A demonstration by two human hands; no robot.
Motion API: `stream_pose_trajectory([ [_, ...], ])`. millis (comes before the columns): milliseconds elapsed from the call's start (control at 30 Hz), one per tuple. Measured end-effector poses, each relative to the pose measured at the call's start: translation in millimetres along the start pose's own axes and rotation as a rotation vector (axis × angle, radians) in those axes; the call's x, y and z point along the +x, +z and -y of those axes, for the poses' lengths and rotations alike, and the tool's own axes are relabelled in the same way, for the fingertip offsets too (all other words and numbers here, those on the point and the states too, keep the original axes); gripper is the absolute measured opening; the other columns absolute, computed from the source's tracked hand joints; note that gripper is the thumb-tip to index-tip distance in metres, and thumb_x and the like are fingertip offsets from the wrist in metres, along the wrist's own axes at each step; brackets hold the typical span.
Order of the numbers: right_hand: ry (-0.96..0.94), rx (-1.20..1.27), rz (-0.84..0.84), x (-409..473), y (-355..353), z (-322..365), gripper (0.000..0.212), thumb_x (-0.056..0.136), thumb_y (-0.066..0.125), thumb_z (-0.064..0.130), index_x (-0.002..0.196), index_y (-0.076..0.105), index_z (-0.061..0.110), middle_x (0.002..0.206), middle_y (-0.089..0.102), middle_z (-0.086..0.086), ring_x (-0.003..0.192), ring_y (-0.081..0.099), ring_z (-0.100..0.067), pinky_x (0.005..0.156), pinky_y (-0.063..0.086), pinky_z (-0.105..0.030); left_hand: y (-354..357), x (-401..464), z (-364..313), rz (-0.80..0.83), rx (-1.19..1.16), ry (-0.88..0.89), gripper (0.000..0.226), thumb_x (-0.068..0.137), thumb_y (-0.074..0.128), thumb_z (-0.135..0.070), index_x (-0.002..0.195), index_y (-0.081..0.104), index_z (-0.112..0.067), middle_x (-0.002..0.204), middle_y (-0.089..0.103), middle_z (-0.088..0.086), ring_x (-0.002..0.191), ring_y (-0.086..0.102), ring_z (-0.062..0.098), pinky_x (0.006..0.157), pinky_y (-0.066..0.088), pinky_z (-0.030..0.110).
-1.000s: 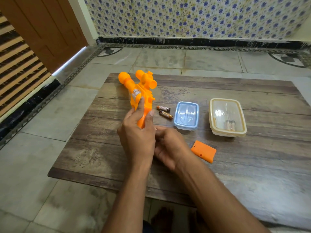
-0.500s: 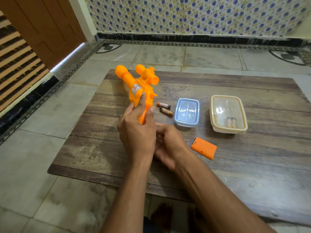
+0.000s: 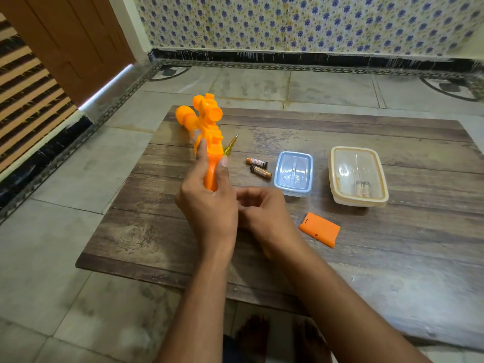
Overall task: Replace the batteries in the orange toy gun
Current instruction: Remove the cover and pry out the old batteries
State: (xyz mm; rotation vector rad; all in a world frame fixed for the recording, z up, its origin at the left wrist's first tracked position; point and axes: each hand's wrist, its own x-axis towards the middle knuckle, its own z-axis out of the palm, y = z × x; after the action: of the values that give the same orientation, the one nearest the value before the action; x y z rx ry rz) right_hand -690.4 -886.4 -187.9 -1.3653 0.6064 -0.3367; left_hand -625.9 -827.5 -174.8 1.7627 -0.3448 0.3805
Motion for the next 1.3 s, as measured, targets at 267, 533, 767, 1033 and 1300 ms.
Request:
stream_pose_trajectory([
  [267,-0.654,-1.102,-0.259,21.9,-1.5,-4.9,0.022,0.071,0.065,-0.007,0.090,0.071,0.003,0.082,0.068,-0.016,0.077,0.066,-0.039,0.051,0.051,-0.039,-10.3,3.7,1.7,-0.211,-0.132,-0.217,0.042,0.103,0.056,-0.032,0.143,0.047,-0.021,0.119,0.070,0.002,0.094,0.073,0.012,0.084,0.062,0.046],
  [533,-0.692,-1.489,-0.260,40.2,2.3,-15.7,0.009,0.068,0.073,0.002,0.076,0.073,0.003,0.069,0.066,-0.016,0.070,0.064,-0.038,0.058,0.051,-0.037,-34.5,3.3,16.2,-0.167,0.011,-0.501,0.043,0.099,0.067,-0.016,0.137,0.049,-0.008,0.121,0.065,0.003,0.111,0.066,0.024,0.079,0.039,0.017],
  [767,-0.686,-1.598,-0.356,40.5,4.1,-12.0,0.007,0.071,0.067,0.007,0.073,0.073,0.006,0.069,0.067,-0.011,0.079,0.064,-0.036,0.066,0.045,-0.037,-44.8,2.8,20.3,-0.127,0.071,-0.712,0.034,0.097,0.071,-0.027,0.111,0.058,0.001,0.114,0.067,0.017,0.104,0.065,0.034,0.078,0.044,0.034],
  [1033,-0.624,-1.607,-0.329,46.5,1.4,-14.9,0.008,0.073,0.077,0.001,0.079,0.072,0.002,0.078,0.069,-0.014,0.087,0.064,-0.039,0.071,0.047,-0.040,-56.4,-0.8,21.4,-0.039,0.111,-0.720,0.027,0.100,0.068,-0.026,0.110,0.062,-0.001,0.109,0.069,0.016,0.100,0.067,0.036,0.075,0.045,0.036],
  [1300,-0.627,-1.594,-0.315,46.7,0.2,-16.9,0.008,0.074,0.071,0.002,0.081,0.072,0.001,0.083,0.071,-0.017,0.090,0.064,-0.040,0.072,0.046,-0.041,-69.0,5.8,18.4,0.043,0.244,-0.683,0.032,0.100,0.068,-0.025,0.113,0.061,0.003,0.116,0.069,0.022,0.110,0.064,0.041,0.076,0.038,0.034],
])
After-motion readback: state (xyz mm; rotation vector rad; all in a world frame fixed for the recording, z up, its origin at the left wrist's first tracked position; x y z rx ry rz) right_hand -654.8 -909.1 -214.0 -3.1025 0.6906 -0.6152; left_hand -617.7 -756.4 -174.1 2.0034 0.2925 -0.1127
